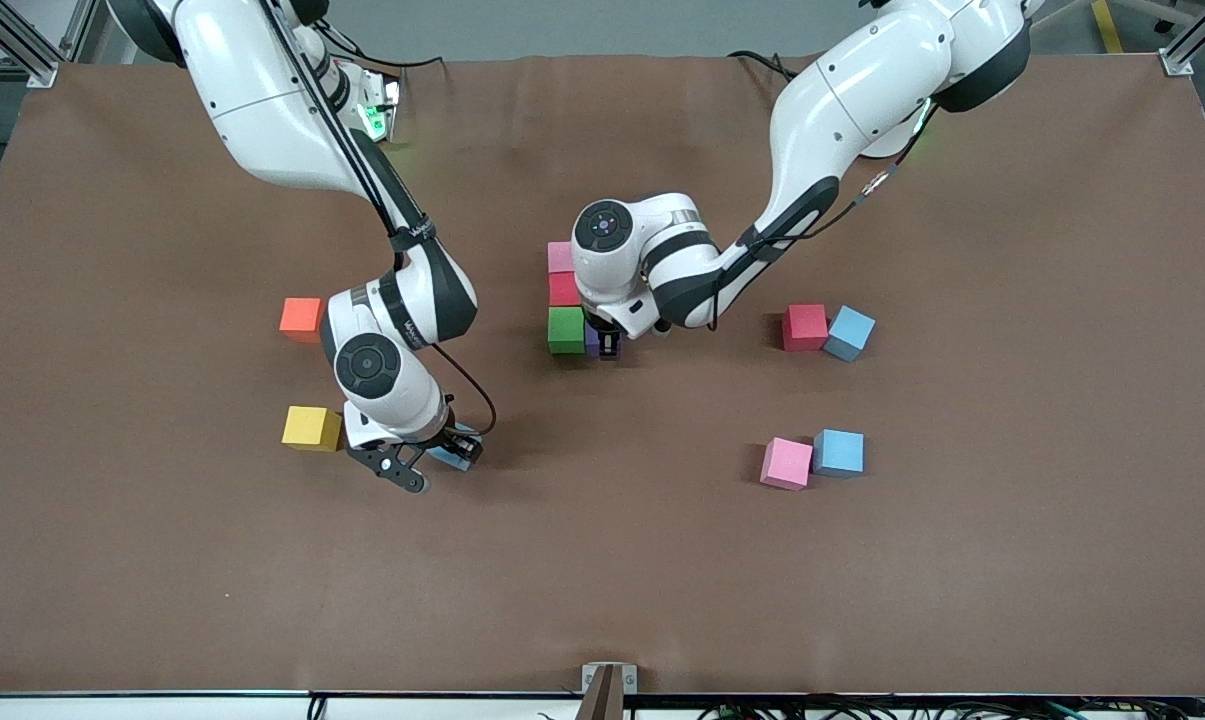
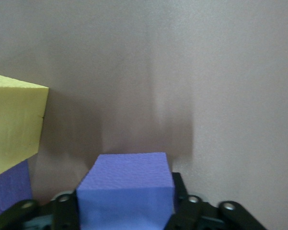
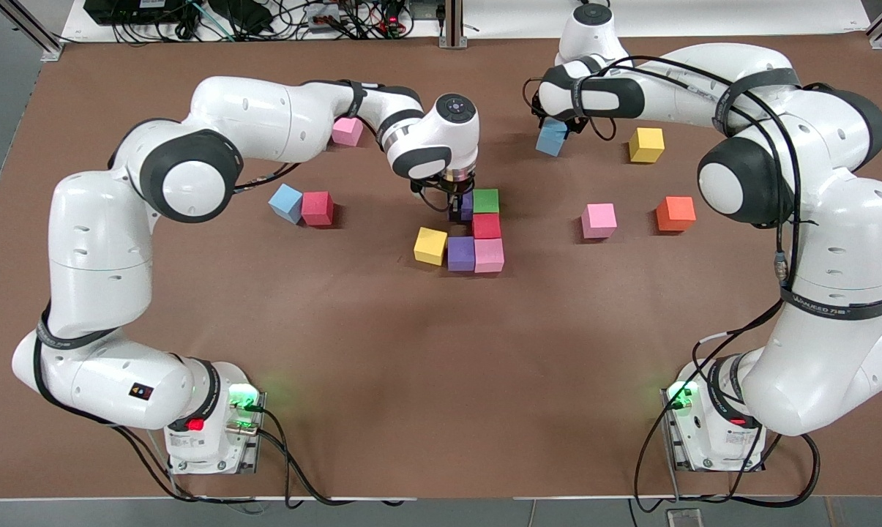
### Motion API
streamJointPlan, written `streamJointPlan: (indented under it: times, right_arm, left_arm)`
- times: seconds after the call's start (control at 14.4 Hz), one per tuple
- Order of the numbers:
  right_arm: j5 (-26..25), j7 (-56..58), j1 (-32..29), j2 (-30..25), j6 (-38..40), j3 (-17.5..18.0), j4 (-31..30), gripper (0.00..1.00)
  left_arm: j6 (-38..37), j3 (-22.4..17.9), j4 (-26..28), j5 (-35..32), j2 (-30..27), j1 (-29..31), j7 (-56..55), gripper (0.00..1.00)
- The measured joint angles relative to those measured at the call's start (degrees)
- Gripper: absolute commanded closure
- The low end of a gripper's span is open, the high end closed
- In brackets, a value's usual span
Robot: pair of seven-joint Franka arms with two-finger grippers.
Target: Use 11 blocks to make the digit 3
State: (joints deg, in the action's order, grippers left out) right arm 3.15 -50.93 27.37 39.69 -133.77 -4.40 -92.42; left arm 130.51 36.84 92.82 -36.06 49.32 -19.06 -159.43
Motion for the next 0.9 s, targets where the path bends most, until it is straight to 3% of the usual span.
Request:
streamJointPlan:
  times: [0.07, 0.14, 0.28, 0.35, 0.7, 0.9]
  right_arm:
    - [0.0, 0.0, 0.0, 0.0, 0.0, 0.0, 0.0, 0.34]
    - [0.0, 0.0, 0.0, 0.0, 0.0, 0.0, 0.0, 0.4]
    - [0.0, 0.2, 0.0, 0.0, 0.0, 0.0, 0.1, 0.83]
    - [0.0, 1.0, 0.0, 0.0, 0.0, 0.0, 0.2, 0.97]
    - [0.0, 7.4, 1.4, 0.0, -0.1, 0.8, 0.5, 0.97]
    - [0.0, 12.8, 4.9, 0.0, -0.2, 1.1, 0.5, 0.97]
  left_arm:
    - [0.1, -0.2, -0.3, 0.0, 0.0, 0.1, 0.0, 0.0]
    - [0.1, -0.3, -0.7, 0.0, 0.0, 0.2, 0.0, 0.0]
    - [0.1, -0.2, -1.4, 0.0, -0.2, 0.6, 0.3, 0.0]
    - [0.1, -0.2, -1.5, 0.1, -0.4, 0.7, 0.4, 0.0]
    - [-1.0, 0.3, -1.5, 3.5, -2.4, 0.9, 1.6, 0.0]
    - [-2.9, 2.6, -1.4, 4.1, -3.1, 2.7, 2.4, 0.0]
